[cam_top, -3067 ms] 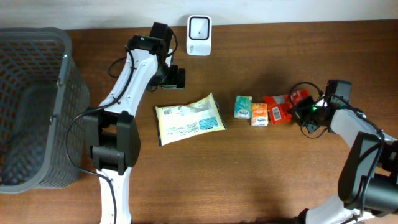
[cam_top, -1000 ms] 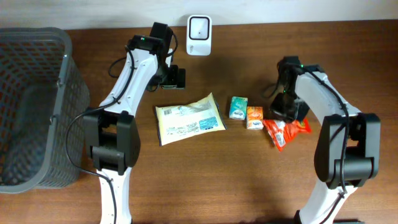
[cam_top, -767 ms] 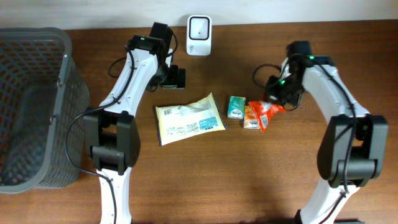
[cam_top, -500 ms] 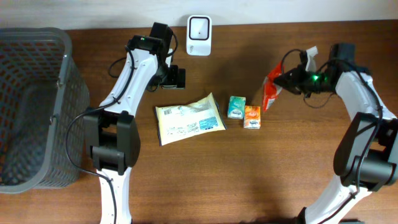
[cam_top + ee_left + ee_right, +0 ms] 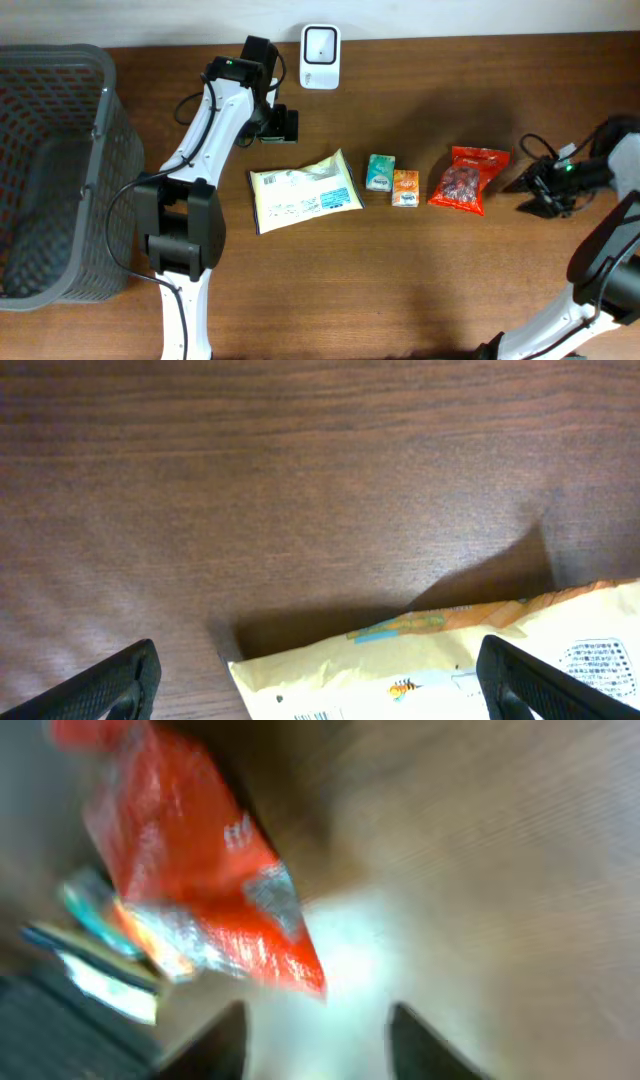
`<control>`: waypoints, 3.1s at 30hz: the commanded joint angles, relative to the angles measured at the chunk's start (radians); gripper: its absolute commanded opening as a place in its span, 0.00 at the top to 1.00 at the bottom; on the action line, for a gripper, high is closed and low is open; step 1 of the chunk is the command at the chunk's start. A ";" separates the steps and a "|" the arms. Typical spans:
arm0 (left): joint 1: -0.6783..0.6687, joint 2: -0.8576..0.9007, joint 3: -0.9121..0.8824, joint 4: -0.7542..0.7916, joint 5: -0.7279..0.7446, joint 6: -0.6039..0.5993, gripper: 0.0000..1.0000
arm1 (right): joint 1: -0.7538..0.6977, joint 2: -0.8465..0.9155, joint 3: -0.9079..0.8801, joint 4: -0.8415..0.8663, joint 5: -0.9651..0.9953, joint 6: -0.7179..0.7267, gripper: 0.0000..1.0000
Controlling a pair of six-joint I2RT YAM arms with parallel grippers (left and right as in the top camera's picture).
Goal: Scan the item barcode
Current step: 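Carry the red bag up to the white scanner with right gripper, then carry the red bag to the right edge and drop it, then reach the right gripper to the orange tissue pack and grasp it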
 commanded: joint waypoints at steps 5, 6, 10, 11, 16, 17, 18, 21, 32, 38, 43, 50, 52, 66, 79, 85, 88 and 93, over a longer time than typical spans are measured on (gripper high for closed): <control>0.002 0.009 0.000 -0.001 0.011 -0.013 0.01 | 0.243 -0.010 0.072 0.037 0.241 -0.026 0.20; 0.002 0.010 0.000 -0.001 0.011 -0.013 0.01 | 0.290 -0.010 0.066 0.074 0.333 0.056 0.21; 0.002 0.009 0.000 0.000 0.011 -0.013 0.01 | 0.427 -0.010 0.050 0.157 0.496 0.194 0.21; 0.002 0.010 0.000 -0.001 0.011 -0.013 0.01 | 0.449 -0.010 0.050 0.176 0.497 0.194 0.21; 0.002 0.009 0.000 -0.001 0.011 -0.013 0.01 | 0.455 -0.008 -0.032 0.285 0.499 0.193 0.31; 0.002 0.010 0.000 -0.001 0.011 -0.013 0.01 | 0.455 -0.008 -0.060 0.317 0.499 0.193 0.32; 0.002 0.010 0.000 -0.001 0.011 -0.013 0.01 | 0.455 -0.008 -0.102 0.372 0.499 0.193 0.33; 0.002 0.010 0.000 0.000 0.011 -0.013 0.01 | 0.455 -0.008 -0.193 0.494 0.468 0.193 0.57; 0.002 0.009 0.000 -0.001 0.011 -0.013 0.01 | 0.568 -0.009 -0.027 0.925 -0.001 0.198 0.96; 0.002 0.010 0.000 -0.001 0.011 -0.013 0.01 | 0.738 0.004 -0.027 1.600 0.318 0.545 0.96; 0.002 0.010 0.000 -0.001 0.011 -0.013 0.01 | 0.826 0.167 0.136 1.720 0.461 0.567 0.96; 0.002 0.009 0.000 -0.001 0.011 -0.013 0.01 | 0.855 0.384 0.392 1.587 0.442 0.639 0.96; 0.002 0.010 0.000 -0.001 0.011 -0.013 0.01 | 0.873 0.384 0.392 1.550 0.416 0.610 0.96; 0.002 0.010 0.000 -0.001 0.011 -0.013 0.01 | 0.503 0.188 0.499 0.895 0.404 0.505 0.96; 0.002 0.010 0.000 -0.001 0.011 -0.013 0.01 | -0.042 0.220 0.493 0.311 0.843 0.251 0.76; 0.002 0.010 0.000 -0.001 0.011 -0.013 0.01 | -0.146 0.220 0.493 0.296 0.334 0.175 0.16; 0.002 0.010 0.000 -0.001 0.011 -0.013 0.01 | -0.075 0.220 0.493 0.270 -0.051 0.071 0.16; 0.002 0.009 0.000 0.000 0.011 -0.013 0.01 | 0.217 0.220 0.489 -0.049 -0.061 -0.169 0.04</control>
